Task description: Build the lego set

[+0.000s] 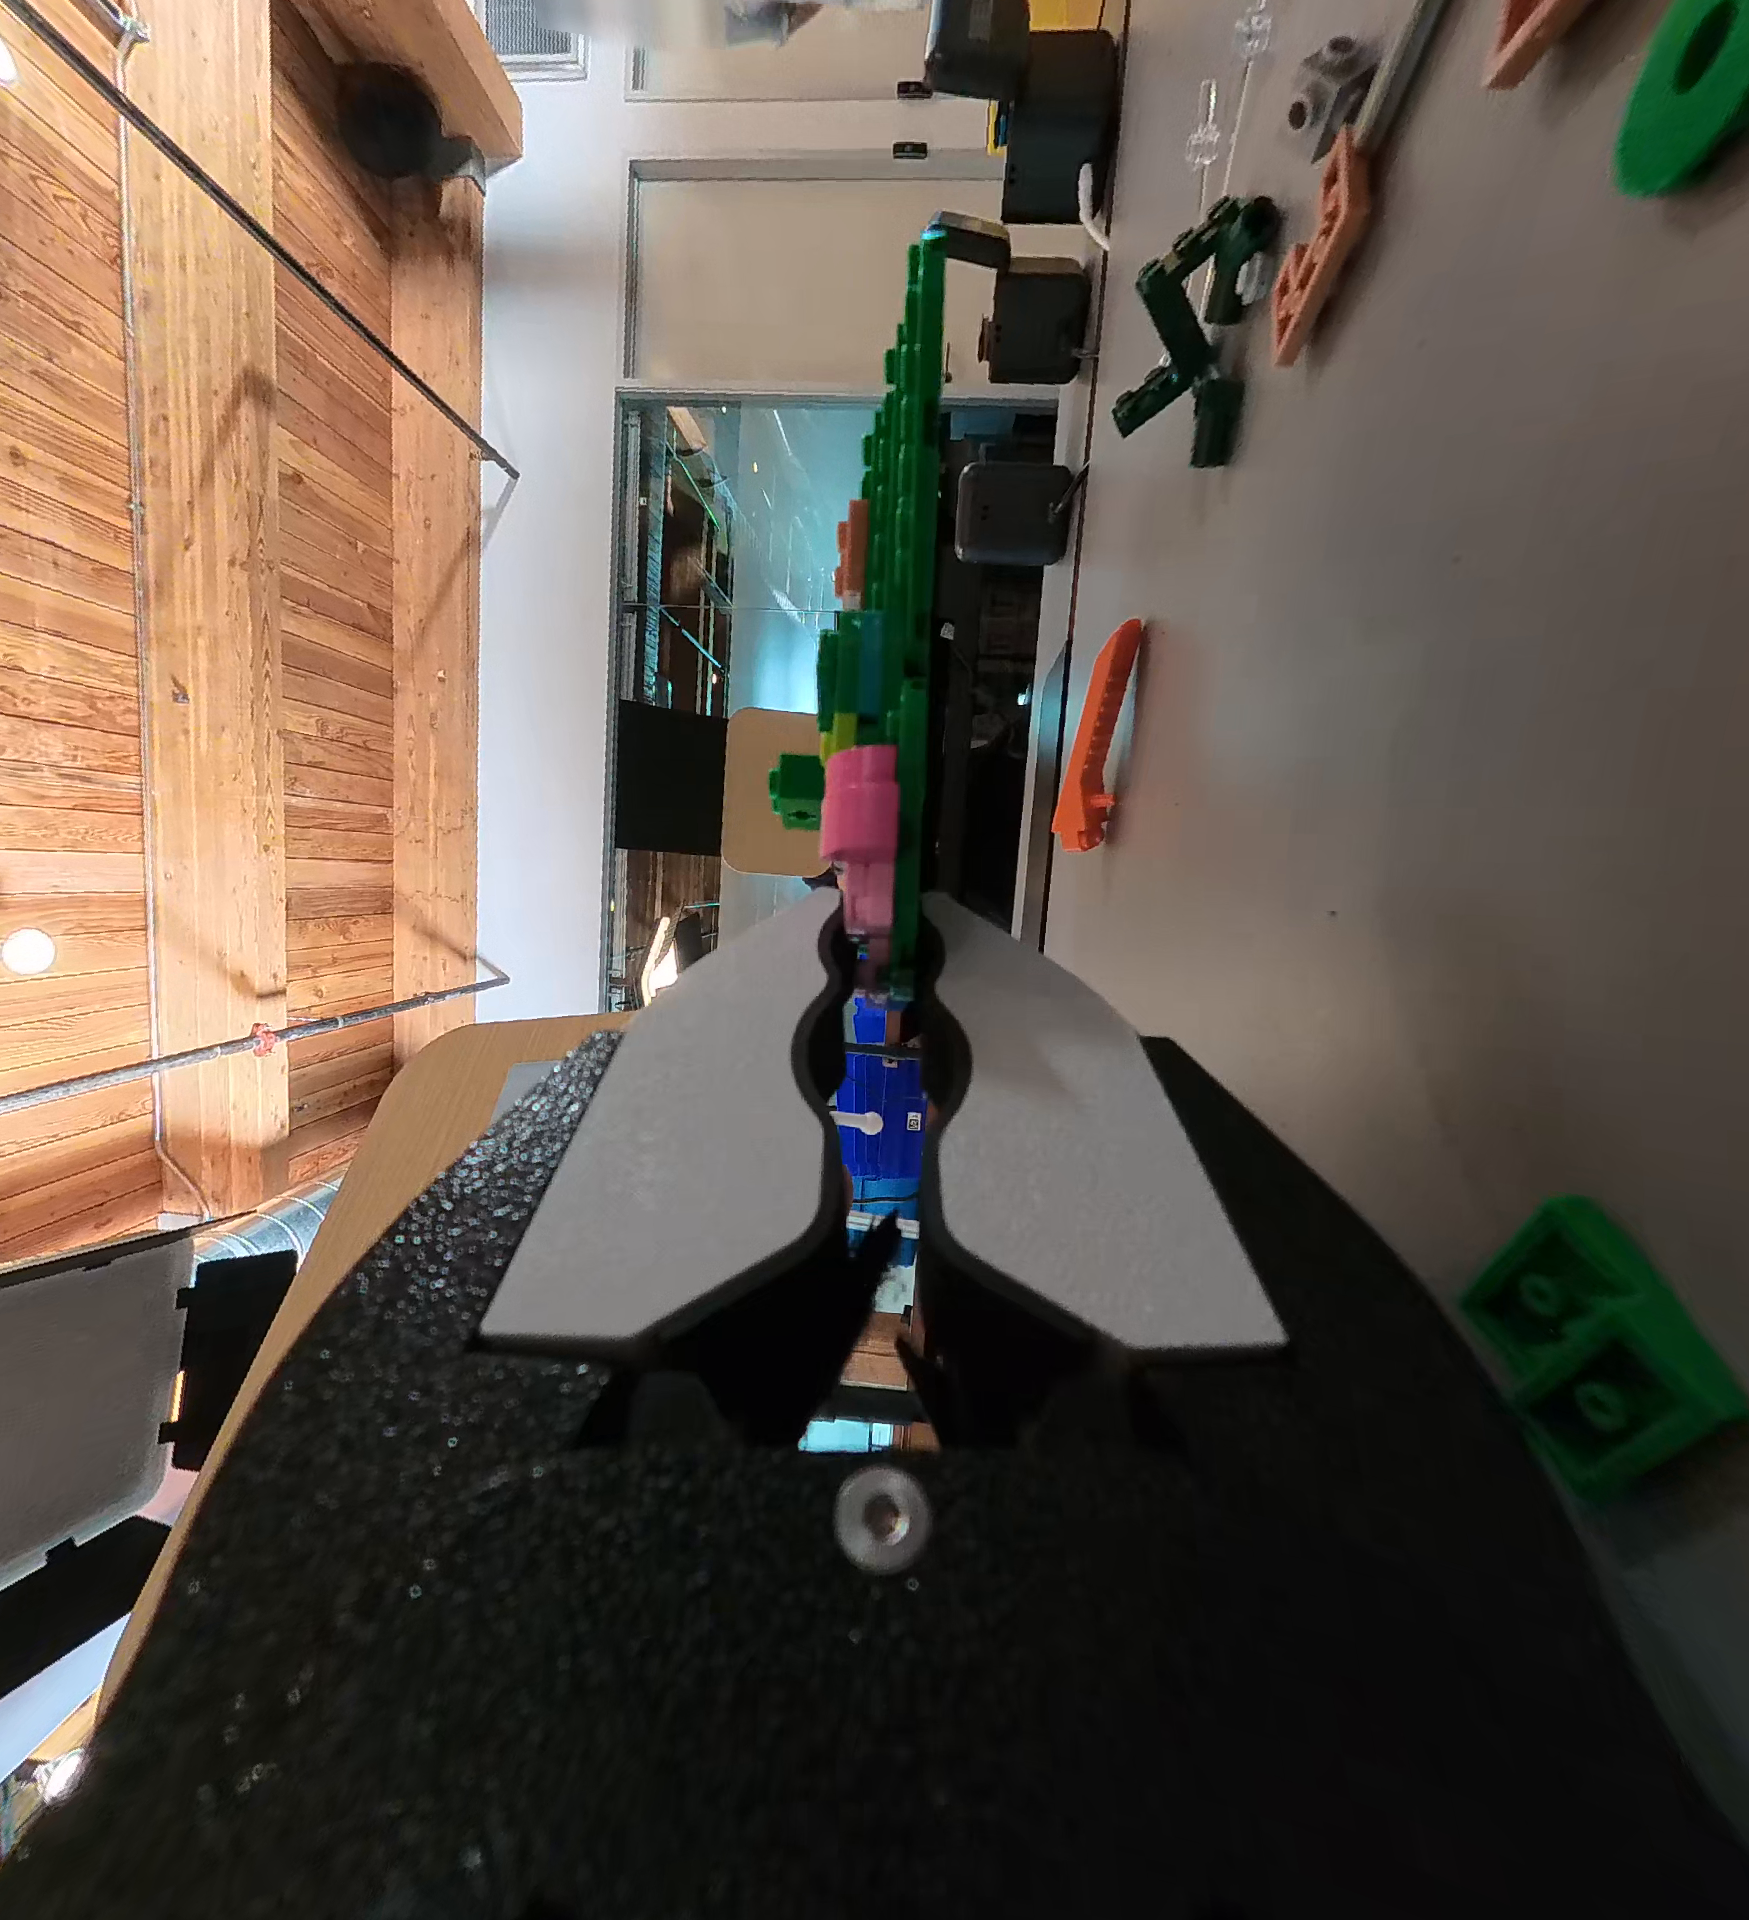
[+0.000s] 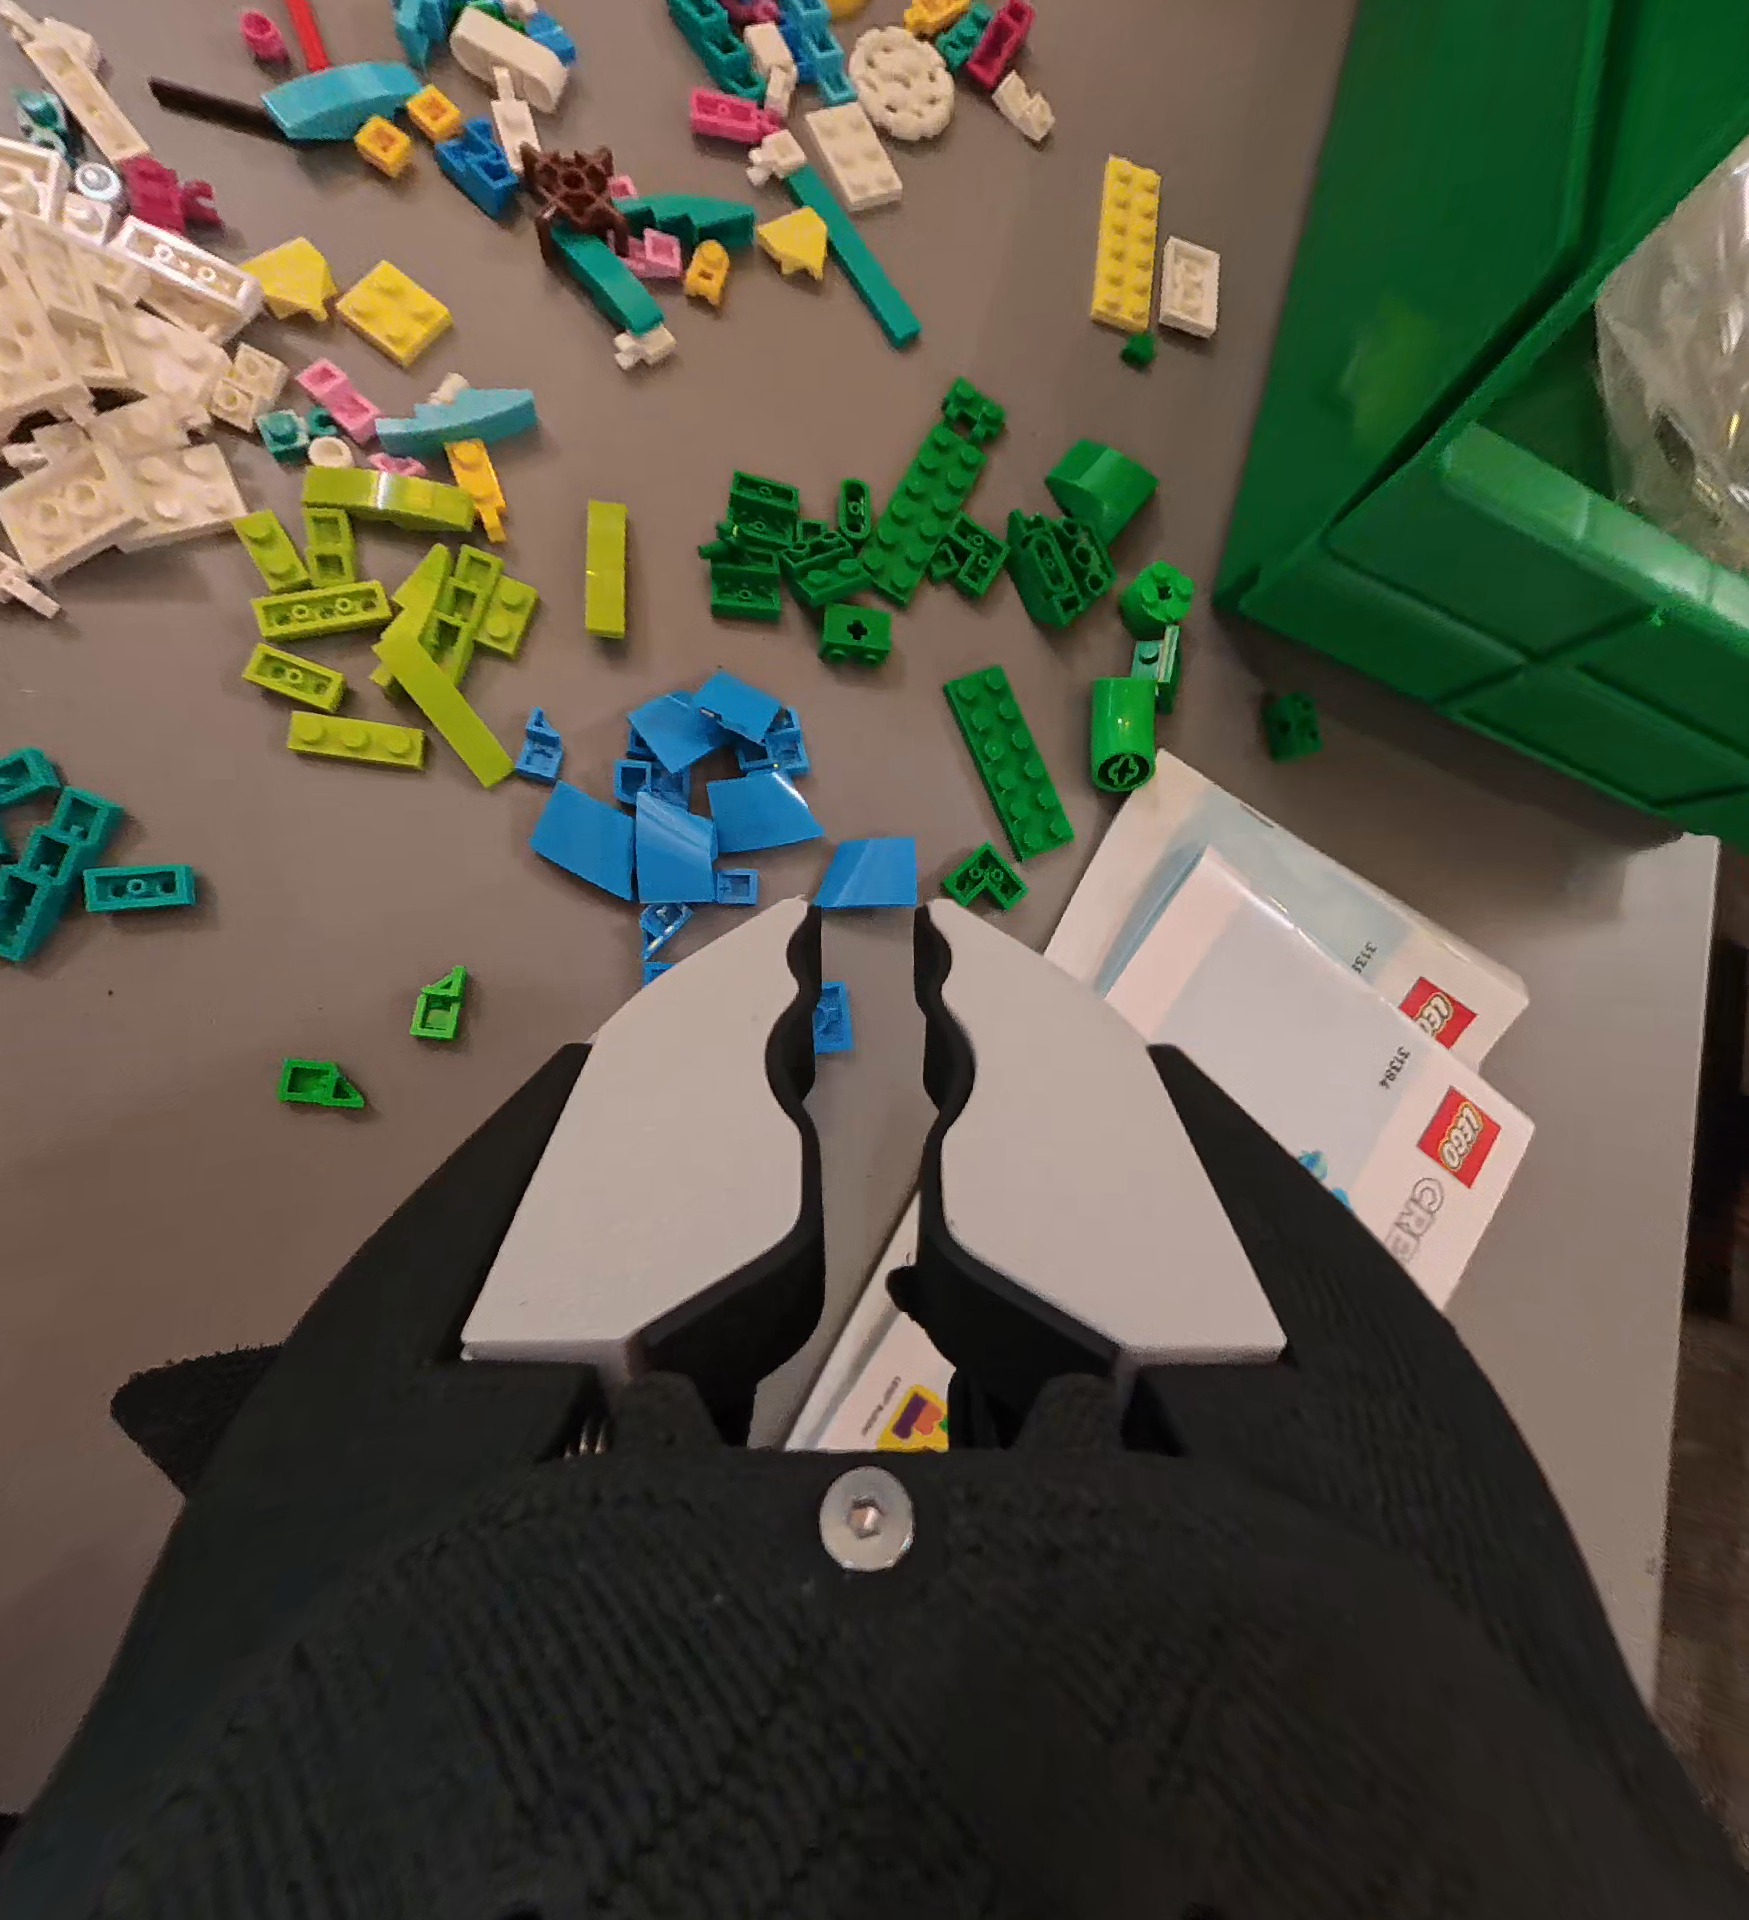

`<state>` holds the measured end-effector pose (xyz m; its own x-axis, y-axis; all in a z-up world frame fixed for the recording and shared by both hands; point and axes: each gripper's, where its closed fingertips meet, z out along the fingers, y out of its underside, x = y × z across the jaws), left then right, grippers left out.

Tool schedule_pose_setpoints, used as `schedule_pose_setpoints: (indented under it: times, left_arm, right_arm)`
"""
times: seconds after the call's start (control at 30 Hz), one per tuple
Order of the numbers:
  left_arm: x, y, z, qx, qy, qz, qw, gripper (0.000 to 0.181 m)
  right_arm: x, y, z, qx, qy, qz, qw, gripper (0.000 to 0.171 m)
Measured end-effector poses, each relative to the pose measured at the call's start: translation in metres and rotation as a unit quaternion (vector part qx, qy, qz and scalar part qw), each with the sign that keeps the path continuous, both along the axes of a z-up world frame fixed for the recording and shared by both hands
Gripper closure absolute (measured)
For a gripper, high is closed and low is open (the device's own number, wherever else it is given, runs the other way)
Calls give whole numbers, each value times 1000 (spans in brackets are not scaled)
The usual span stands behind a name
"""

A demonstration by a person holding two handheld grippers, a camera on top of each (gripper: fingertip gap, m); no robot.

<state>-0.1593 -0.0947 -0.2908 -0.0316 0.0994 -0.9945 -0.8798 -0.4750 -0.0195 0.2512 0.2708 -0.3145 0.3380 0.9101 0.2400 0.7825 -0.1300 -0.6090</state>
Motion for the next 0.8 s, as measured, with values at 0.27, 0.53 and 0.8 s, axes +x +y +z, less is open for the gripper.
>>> schedule_pose_setpoints:
  times: [0.27, 0.53, 0.8]
  left_arm:
    - [0, 0, 0, -2, 3, 3, 1000, 173]
    - [0, 0, -1, -5, 8, 3, 1000, 173]
    - [0, 0, -2, -6, 7, 3, 1000, 173]
  right_arm:
    - [-16, -13, -6, -30, 22, 20, 999, 159]
    - [-24, -14, -5, -29, 26, 34, 999, 160]
    - [-23, -19, -4, -39, 43, 45, 997, 161]
